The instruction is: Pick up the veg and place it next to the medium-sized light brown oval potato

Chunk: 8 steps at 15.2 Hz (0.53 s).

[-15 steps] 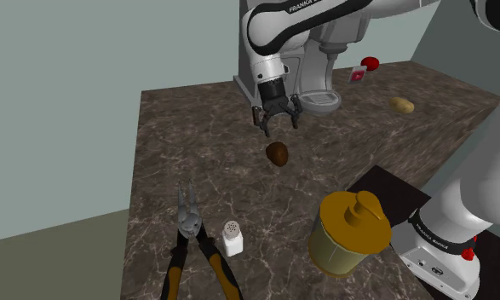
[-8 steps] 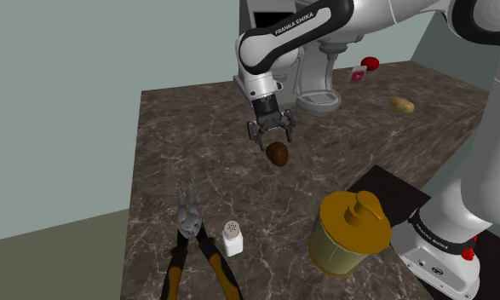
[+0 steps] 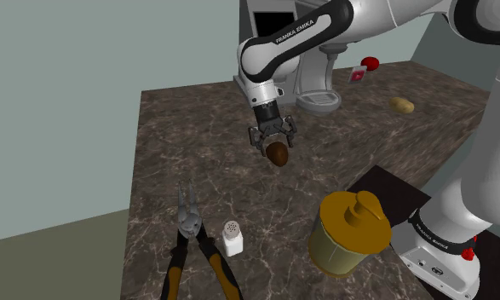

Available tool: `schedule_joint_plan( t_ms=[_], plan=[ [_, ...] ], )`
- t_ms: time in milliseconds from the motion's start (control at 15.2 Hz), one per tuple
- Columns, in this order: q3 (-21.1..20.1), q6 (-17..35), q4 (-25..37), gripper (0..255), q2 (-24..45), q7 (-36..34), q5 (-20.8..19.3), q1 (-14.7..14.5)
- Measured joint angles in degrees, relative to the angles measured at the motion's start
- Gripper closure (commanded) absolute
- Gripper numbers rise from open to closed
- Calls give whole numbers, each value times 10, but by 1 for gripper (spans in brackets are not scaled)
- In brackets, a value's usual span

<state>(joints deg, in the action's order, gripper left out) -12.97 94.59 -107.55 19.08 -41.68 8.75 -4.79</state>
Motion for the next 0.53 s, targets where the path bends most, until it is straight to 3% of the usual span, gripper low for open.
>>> schedule_joint_plan(
  t_ms=[66,132,528],
  plan=[
    [0,0,0,0,0,0,0,0],
    [0,0,0,255,0,0,0,0],
    [0,0,0,255,0,0,0,0]
  ],
)
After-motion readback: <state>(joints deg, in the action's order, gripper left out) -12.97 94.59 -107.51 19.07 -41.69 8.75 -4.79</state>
